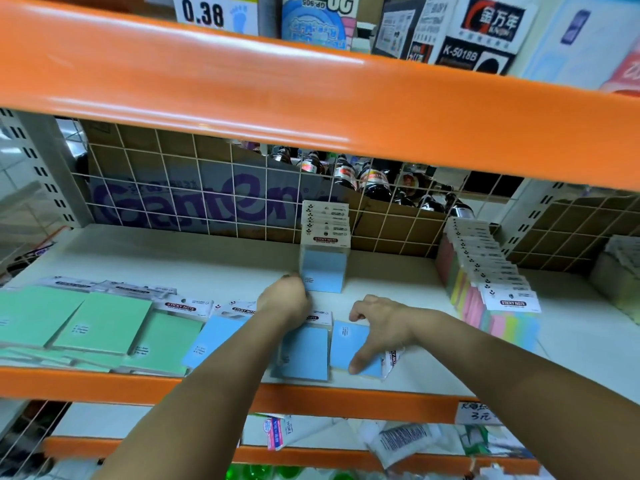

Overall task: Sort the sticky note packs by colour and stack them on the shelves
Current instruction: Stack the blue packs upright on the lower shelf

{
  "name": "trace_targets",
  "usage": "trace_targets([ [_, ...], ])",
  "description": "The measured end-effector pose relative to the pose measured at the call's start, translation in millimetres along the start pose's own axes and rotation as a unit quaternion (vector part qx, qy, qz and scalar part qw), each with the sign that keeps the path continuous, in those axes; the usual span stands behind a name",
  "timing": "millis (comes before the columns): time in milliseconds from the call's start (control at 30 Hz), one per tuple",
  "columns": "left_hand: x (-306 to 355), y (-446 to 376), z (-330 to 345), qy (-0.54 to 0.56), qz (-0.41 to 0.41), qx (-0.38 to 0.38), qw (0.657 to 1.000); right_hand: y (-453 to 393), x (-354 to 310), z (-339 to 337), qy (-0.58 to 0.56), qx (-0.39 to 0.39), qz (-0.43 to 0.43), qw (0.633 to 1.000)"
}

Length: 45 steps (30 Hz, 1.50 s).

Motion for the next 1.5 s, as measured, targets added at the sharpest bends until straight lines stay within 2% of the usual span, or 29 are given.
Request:
trace_targets([
  [67,1.5,11.3,-1.5,0.019,0.004,0.015,1.0,3.3,-4.5,1.3,0.035,-0.005,-0.012,0.999],
  [200,13.9,31.4,-1.5,-0.051,0.09,0.051,0.993,8.1,-12.5,5.0,0.116,0.004,-0.034,0.993],
  [333,27.2,44.1,1.4,-0.038,0.12,-0.011,0.992,9.4,-15.5,9.1,0.147,0.028,-0.039,0.988],
  [533,38.1,50.1,-1.3,0.009,0.12,-0.102,0.987,13.5,-17.1,3.8,0.169,0.08,-0.068,0.98],
  [800,41.5,47.1,-7.2,0.169,0.043,-0.154,0.973,30.9,-23.3,-17.0,0.236,0.131,-0.141,0.952],
  [1033,29.8,42.7,-9.7,0.321,-0.058,-0.168,0.93,28.3,-25.7,-22.3,0.259,0.177,-0.177,0.933],
  [1100,25.6,42.9,-10.7,0.339,-0.078,-0.16,0.924,26.8,-26.8,-24.1,0.238,0.175,-0.169,0.94],
  [1167,20.3,41.3,-10.8,0.344,-0.095,-0.143,0.923,23.2,-27.0,-28.5,0.187,0.211,-0.161,0.946],
  [1267,14.4,37.0,-12.8,0.373,-0.115,-0.117,0.913,19.6,-18.6,-38.3,0.049,0.295,-0.059,0.952],
  [1367,11.0,32.9,-12.3,0.406,-0.13,-0.104,0.898,15.0,-12.7,-32.1,-0.101,0.24,0.078,0.963],
  [1500,7.3,27.1,-9.2,0.433,-0.139,-0.082,0.887,-2.0,-13.7,-13.7,-0.286,0.187,0.14,0.929],
])
Point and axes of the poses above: each hand's wrist, its own y-axis away from the middle knuckle, its own z-axis out of the palm, x = y × z, the point moved 3 cm from there along -y, towards the middle knuckle, and after that the axes turned 9 degrees about x, right-handed, at the moved point
